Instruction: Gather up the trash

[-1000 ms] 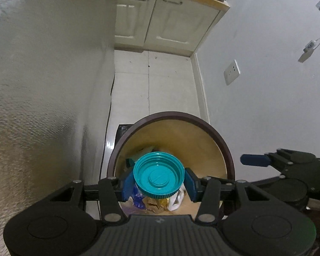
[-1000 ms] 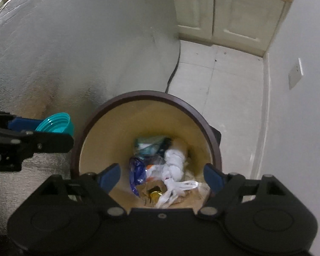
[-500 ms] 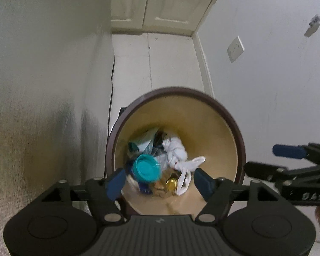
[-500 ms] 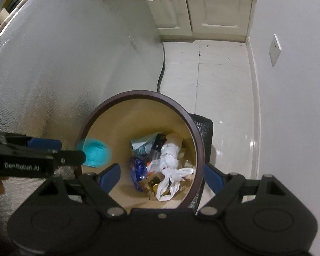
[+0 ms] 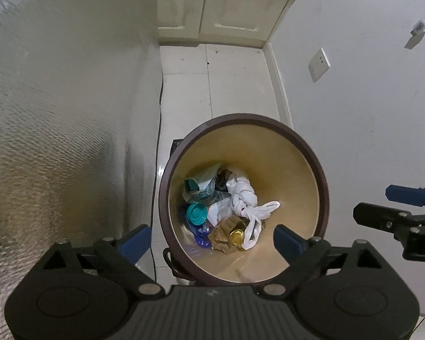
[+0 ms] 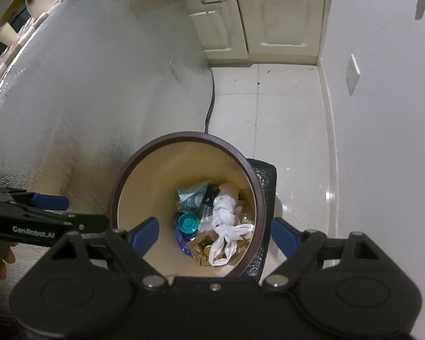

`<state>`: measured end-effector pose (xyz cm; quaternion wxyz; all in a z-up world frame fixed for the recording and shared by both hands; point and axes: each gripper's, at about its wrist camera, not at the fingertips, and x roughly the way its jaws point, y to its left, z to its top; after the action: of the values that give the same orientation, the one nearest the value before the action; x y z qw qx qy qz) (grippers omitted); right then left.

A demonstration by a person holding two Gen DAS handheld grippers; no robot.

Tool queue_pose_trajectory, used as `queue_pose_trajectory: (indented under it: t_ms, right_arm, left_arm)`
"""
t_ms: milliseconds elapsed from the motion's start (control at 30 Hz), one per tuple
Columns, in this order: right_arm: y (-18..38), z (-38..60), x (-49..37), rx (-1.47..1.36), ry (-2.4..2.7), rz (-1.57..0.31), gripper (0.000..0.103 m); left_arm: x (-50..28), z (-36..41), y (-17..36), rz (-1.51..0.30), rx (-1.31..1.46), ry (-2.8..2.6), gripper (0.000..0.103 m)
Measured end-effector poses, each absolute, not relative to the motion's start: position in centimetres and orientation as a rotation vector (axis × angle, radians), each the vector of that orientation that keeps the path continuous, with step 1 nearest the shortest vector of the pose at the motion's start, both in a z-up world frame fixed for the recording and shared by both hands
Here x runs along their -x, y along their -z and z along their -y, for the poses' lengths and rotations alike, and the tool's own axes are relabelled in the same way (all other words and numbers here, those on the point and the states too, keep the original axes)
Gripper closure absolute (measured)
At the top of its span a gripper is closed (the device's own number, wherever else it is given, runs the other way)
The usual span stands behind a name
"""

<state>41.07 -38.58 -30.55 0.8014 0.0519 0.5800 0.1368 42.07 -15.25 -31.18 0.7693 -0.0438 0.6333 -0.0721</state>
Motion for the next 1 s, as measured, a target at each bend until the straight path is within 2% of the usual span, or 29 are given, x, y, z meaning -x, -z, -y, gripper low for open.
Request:
queue_pose_trajectory:
  t_ms: [200, 433, 700, 1000]
  right_arm:
    - [28.5, 38.7, -40.6, -0.107, -0.286, -1.227, 0.013]
    - [25.0, 39.0, -40.1, -0.107, -0.259, -1.175, 0.010]
    - [20.8, 38.8, -38.4, -0.104, -0.235, -1.119, 0.000]
    - [15.5, 37.8, -34.9, -0.085, -0.213, -1.049, 0.000]
  left_arm:
    - [-41.6, 14.7, 28.7, -1.338, 0.113, 0.143, 0.000]
    - [-41.0, 14.6, 24.9, -1.275, 0.106, 0.116, 0.000]
    - [-39.1, 14.3, 20.5, -1.223, 0.090, 0.105, 0.000]
    - [-35.4, 12.6, 15.3, -1.152, 0.117, 0.090, 0.000]
